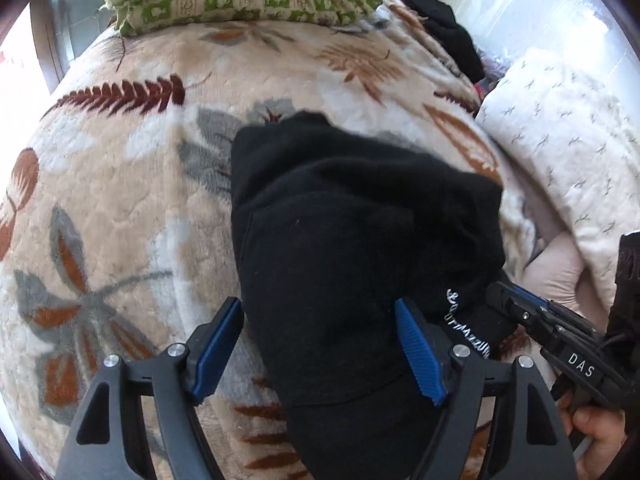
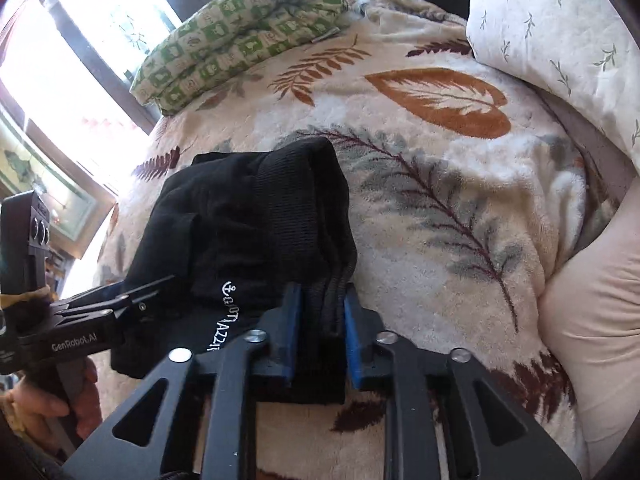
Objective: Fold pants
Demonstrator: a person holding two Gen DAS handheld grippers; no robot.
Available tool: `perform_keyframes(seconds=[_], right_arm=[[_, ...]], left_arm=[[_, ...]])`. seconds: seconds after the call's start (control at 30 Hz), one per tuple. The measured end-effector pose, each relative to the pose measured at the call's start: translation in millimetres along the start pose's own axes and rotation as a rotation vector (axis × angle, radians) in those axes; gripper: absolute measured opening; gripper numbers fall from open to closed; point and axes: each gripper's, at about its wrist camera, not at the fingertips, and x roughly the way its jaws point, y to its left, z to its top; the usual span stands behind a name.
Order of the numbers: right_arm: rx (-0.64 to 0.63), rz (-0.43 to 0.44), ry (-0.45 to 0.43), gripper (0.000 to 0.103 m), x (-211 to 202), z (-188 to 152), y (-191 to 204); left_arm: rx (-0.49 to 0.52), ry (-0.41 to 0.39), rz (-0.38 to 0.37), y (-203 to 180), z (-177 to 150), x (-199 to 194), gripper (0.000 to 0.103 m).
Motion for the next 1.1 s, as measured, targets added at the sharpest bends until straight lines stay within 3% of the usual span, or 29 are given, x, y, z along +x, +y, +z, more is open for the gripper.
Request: perform_keyframes(seconds=[0.07,0.13,0.2,0.3,0.43,0.57,0.63,0.97,1.03,1.1], right_arm=[[0.0,-0.016,-0.03,0.03,-13.6,7.2,-1.4],[-0.014,-0.018,-0.094,0.042,-29.3,17.3,-1.9],[-0.016,0.036,-0.128,0.05,-34.3,29.8,-2.1],[-0.01,0.118,-0.101,0.05,-21.3,50.5,-0.8],[-0.021,0.162,-0.056,0.04,-1.2,68.9,5.8],[-0.033,0.109,0.005,0.022,24.1,75.1,8.2],[-0.034,0.094,0.01,0.02,32.2,75.3,4.7],[-0.004,0.087,-0.027,0.022,45.8,72.0,-16.0],[-0.009,0.061,-0.028,0.032,40.7,72.4,-15.5],[-0.022,0.037,-0.052,0.032,27.9,72.5,-15.0]], left_arm=[[0.016,-0.038,-0.015,-0.4,5.0,-15.0,0.078],[0.01,-0.083,-0.034,3.1,13.5,-29.0,0.078],[-0.009,-0.098,-0.035,8.6,26.9,-33.5,0.078],[-0.025,-0.081,0.032,16.9,47.8,-24.5,0.076],[-0.108,-0.044,0.031,43.0,71.1,-8.7,0.073],[-0.113,0.042,0.06,50.0,83.2,26.7,0.054],[-0.098,0.059,0.069,48.3,88.5,41.4,0.053],[-0.047,0.023,0.122,40.7,111.6,58.0,0.055],[-0.081,0.012,0.087,47.0,110.0,47.9,0.055],[-0.137,-0.032,0.045,54.9,104.0,28.9,0.052]])
